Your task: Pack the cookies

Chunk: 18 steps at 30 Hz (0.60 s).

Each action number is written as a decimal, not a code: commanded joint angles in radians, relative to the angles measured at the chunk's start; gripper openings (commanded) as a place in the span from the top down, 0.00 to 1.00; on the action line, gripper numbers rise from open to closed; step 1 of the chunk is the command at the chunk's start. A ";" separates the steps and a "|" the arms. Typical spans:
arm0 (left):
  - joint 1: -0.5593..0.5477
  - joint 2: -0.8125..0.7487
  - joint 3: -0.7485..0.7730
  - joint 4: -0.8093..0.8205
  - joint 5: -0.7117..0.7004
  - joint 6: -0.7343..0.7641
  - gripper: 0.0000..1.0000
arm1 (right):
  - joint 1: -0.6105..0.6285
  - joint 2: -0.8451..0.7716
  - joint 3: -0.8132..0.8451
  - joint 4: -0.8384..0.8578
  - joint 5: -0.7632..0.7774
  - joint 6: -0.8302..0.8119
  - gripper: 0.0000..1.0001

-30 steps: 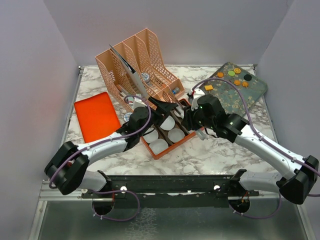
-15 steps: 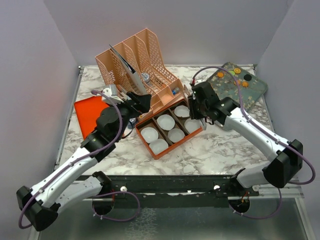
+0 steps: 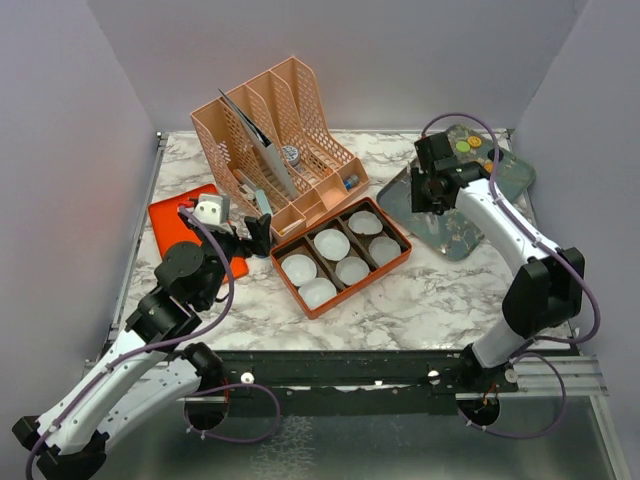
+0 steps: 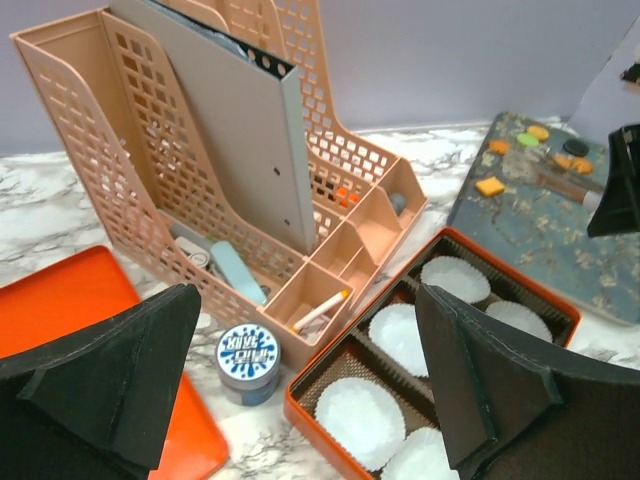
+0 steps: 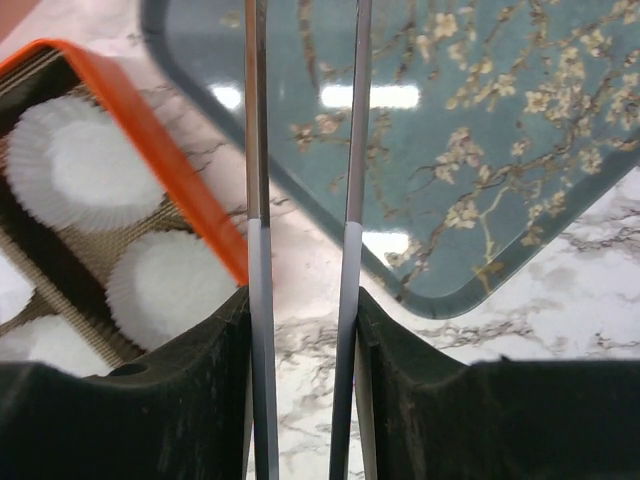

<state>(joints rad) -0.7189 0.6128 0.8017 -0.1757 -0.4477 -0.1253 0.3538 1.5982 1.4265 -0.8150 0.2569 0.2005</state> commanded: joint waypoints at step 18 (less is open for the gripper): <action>0.010 -0.103 -0.081 0.014 0.026 0.055 0.01 | -0.203 0.242 0.157 0.022 -0.149 -0.250 0.47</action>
<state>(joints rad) -0.7143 0.5198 0.7361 -0.1810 -0.4400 -0.0811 0.1661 1.8122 1.5169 -0.8112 0.1665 0.0227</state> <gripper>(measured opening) 0.987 0.530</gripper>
